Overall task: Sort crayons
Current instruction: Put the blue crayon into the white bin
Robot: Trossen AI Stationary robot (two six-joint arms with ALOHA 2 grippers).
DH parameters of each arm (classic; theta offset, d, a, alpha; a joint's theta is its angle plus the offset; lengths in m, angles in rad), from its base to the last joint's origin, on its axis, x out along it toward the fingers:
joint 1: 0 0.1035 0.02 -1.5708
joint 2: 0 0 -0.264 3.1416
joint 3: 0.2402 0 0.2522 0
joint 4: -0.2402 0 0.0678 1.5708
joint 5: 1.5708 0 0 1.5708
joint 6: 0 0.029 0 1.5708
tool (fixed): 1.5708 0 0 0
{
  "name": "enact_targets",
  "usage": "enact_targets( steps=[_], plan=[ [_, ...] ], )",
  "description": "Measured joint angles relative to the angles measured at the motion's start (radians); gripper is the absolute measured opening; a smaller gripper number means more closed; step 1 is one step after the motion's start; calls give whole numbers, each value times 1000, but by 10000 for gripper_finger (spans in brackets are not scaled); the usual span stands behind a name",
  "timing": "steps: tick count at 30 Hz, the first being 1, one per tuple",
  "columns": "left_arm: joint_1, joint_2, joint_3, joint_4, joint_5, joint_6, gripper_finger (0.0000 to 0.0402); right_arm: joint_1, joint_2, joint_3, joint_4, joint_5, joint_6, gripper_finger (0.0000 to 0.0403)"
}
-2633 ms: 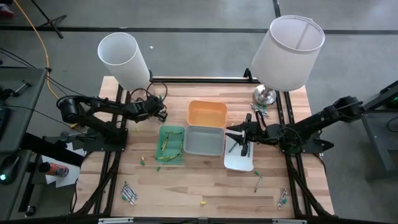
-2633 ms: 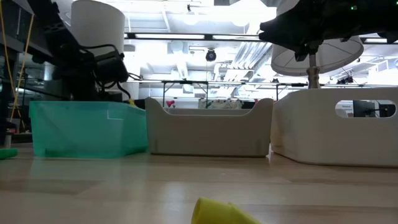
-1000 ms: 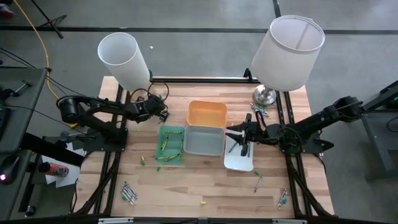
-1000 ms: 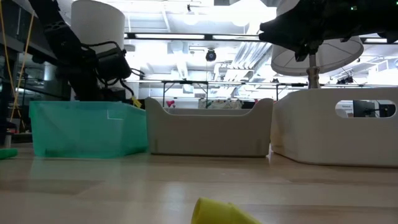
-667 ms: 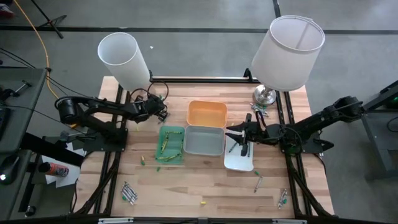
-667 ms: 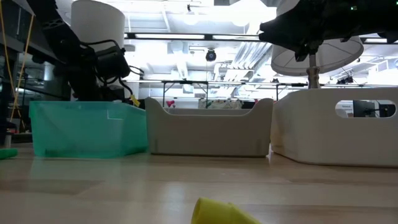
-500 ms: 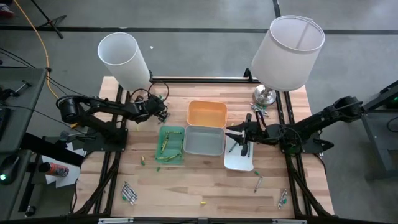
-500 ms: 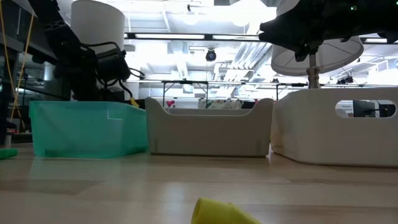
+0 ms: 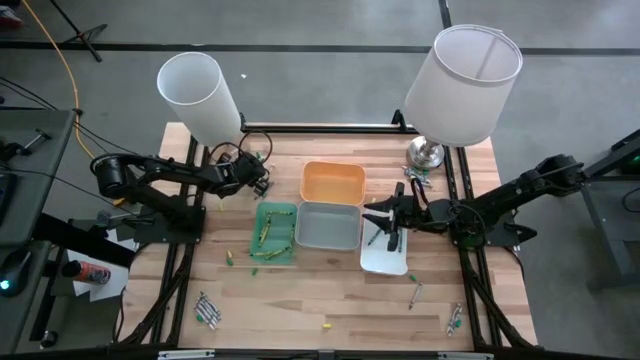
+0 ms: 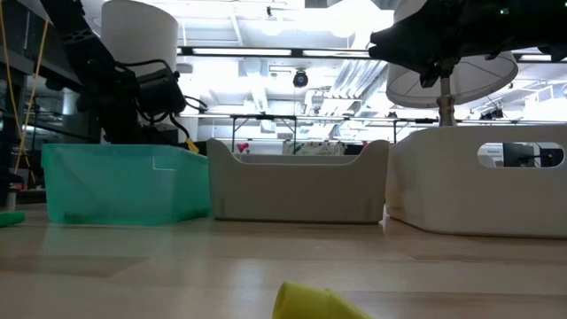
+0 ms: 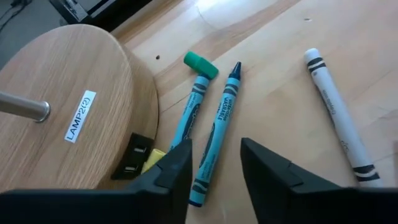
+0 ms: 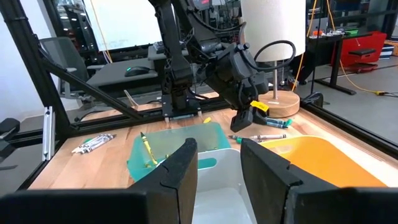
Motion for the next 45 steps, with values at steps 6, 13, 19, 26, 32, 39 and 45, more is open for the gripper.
enact_targets(
  steps=[6, 13, 19, 26, 32, 39, 45],
  plan=[
    [24, 0, 0, 1, 66, 31, 151, 0, 0, 0, 0, 1, 0, 118],
    [82, -1, 0, -1, 105, 46, 150, 0, 0, 0, 0, 1, 0, 118],
    [93, -3, 2, -2, 186, 38, 145, 0, 0, 0, 0, 2, 0, 118],
    [93, -5, 5, -43, 248, 36, 112, 0, 0, 0, 0, 2, 0, 118],
    [92, -3, 4, -52, 263, 52, 49, 0, 0, 0, 0, 5, 0, 118],
    [91, -7, 3, -58, 239, 99, 7, 0, 0, 0, 0, 6, -3, 118],
    [69, -81, -5, -119, 190, 119, 1, 0, 0, 0, -1, 5, -3, 118]
  ],
)
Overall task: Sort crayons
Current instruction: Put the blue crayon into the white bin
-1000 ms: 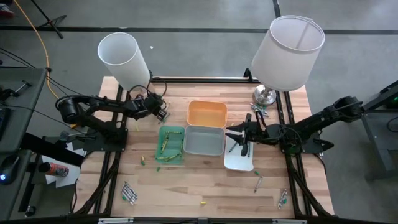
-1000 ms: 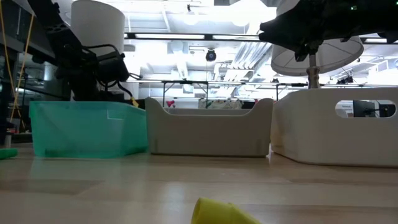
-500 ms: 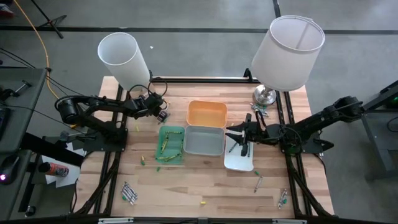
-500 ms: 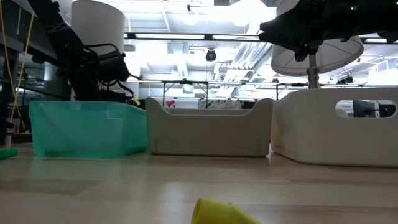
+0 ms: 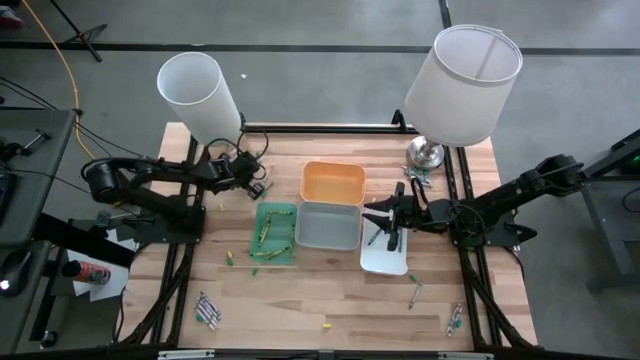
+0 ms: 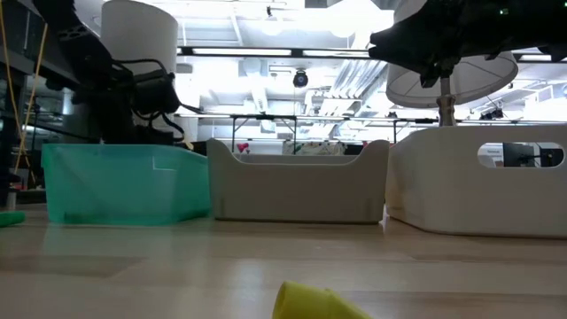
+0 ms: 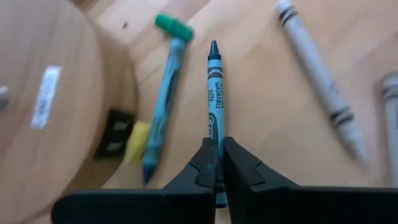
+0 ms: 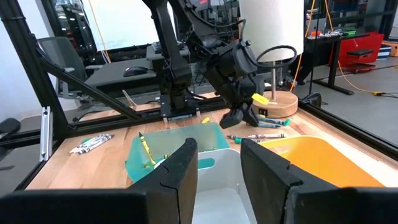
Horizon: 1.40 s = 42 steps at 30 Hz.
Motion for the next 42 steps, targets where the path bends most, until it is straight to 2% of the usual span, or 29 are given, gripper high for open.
enact_targets(
  steps=[6, 13, 19, 25, 28, 33, 42],
  plan=[
    [-64, -151, 2, -11, -14, 0, 0, 0, 0, 0, -3, 0, 0, 118],
    [-209, -365, 2, 16, -70, 27, 0, 0, 0, 0, -3, -1, 0, 118],
    [-392, -499, 1, 229, 31, 116, 0, -14, 0, 0, 9, -7, 0, 118],
    [-548, -461, -135, 796, 178, 235, 0, -37, 0, 0, 45, -6, 9, 118],
    [-575, -421, -180, 958, 195, 250, 0, -38, 0, 0, 46, -44, 21, 118],
    [-582, -369, -167, 989, 227, 250, 0, -37, 0, 0, 84, -114, -15, 118],
    [-582, -324, -156, 1000, 229, 243, 0, -37, 0, 0, 122, -129, -53, 118]
  ],
)
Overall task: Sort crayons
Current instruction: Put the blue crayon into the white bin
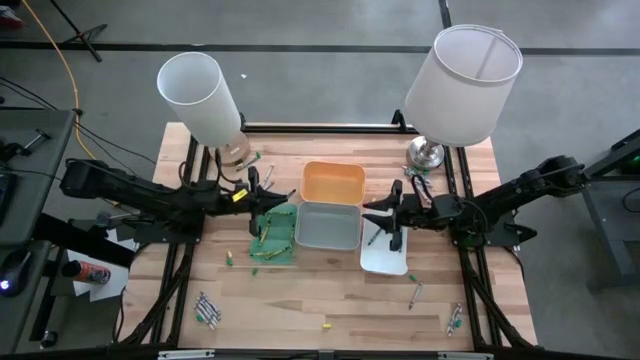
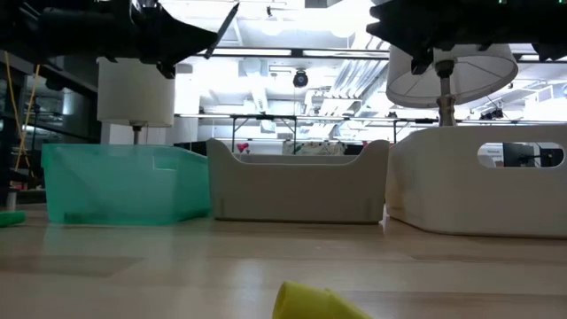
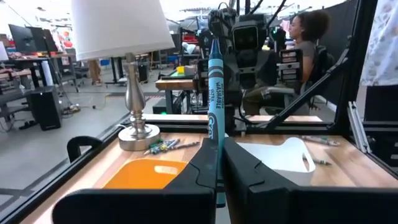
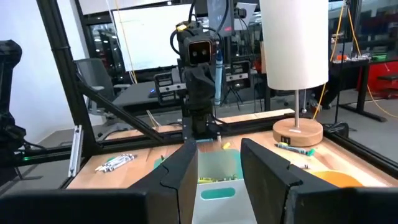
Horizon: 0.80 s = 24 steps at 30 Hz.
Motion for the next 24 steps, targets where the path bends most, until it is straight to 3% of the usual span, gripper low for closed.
enact_targets(
  steps=[5, 11, 18, 24],
  plan=[
    [-2, 54, 0, 138, 34, -20, 0, 0, 59, 0, 128, -10, -16, 118],
    [-26, 199, 9, 300, 34, -11, 0, -9, 251, 49, 375, -18, -98, 118],
    [-58, 363, 89, 357, 39, -9, 0, -52, 471, 272, 325, -18, -142, 118],
    [-92, 397, 119, 360, 43, 1, 0, -52, 542, 381, 252, -18, -176, 118]
  ],
)
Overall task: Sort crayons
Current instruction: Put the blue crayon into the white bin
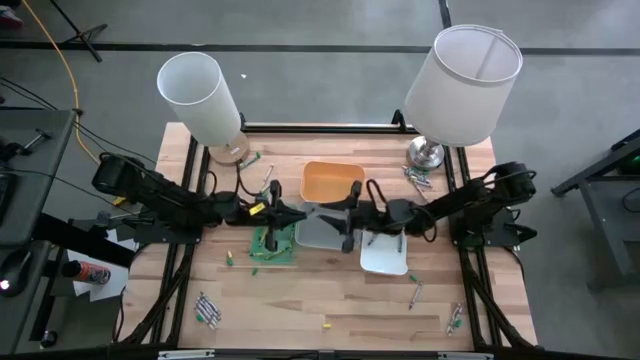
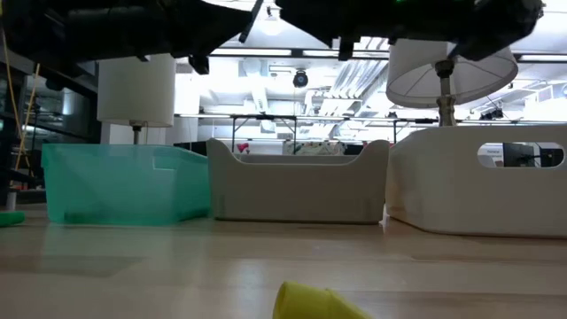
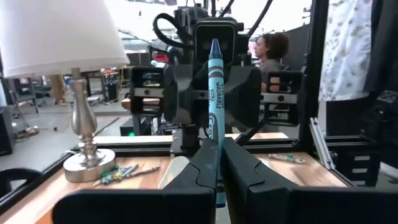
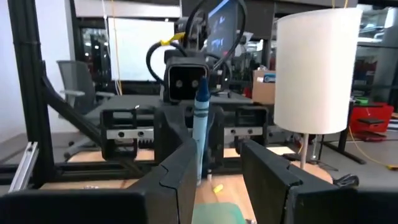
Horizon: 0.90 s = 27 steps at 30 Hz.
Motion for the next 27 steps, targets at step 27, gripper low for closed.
enact_targets(
  steps=[27],
  plan=[
    [-17, 119, 83, 39, -47, 9, 0, 0, 0, 17, -3, -85, 98, 118]
  ],
)
